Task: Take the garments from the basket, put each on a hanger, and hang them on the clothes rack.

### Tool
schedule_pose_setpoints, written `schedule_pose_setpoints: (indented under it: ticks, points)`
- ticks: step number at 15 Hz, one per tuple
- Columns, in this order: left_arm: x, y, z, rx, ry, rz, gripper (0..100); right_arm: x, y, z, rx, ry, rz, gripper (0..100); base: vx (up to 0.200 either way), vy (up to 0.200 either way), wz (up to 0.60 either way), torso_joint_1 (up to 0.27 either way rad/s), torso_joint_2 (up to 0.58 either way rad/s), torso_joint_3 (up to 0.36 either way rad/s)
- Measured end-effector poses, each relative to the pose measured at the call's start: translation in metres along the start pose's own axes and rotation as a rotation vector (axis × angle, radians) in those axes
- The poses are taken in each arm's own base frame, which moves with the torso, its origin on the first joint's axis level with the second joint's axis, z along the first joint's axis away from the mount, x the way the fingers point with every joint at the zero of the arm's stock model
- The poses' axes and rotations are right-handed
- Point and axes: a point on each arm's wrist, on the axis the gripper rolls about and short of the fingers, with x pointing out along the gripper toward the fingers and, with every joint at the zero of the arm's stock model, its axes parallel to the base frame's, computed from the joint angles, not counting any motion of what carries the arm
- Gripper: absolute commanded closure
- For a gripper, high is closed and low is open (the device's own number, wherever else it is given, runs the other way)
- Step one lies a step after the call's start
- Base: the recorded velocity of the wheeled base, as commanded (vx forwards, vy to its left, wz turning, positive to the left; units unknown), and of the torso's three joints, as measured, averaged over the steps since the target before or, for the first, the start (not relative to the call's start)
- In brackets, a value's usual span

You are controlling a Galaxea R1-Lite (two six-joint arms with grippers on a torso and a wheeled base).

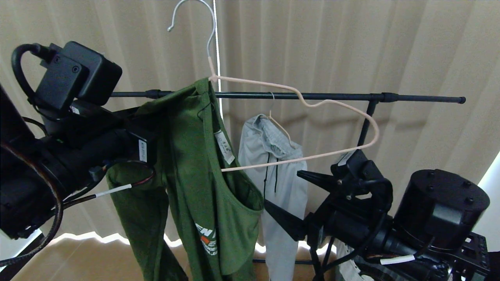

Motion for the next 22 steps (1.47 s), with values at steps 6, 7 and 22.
schedule_pose_setpoints:
  ticks: [6, 7, 22]
  points:
    - [-0.005, -0.01, 0.008, -0.012, -0.035, -0.051, 100, 0.017, 0.001, -0.012, -0.001, -0.006, -0.001, 0, 0.0, 0.0, 0.0, 0.0, 0.0, 0.0]
    - [-0.006, -0.011, 0.009, -0.013, -0.04, -0.054, 100, 0.018, 0.001, -0.014, -0.001, 0.002, -0.002, 0, 0.0, 0.0, 0.0, 0.0, 0.0, 0.0]
    - [-0.007, 0.015, -0.032, 0.132, 0.119, 0.069, 100, -0.016, -0.033, -0.013, 0.006, 0.013, -0.144, 100, 0.0, 0.0, 0.0, 0.0, 0.0, 0.0]
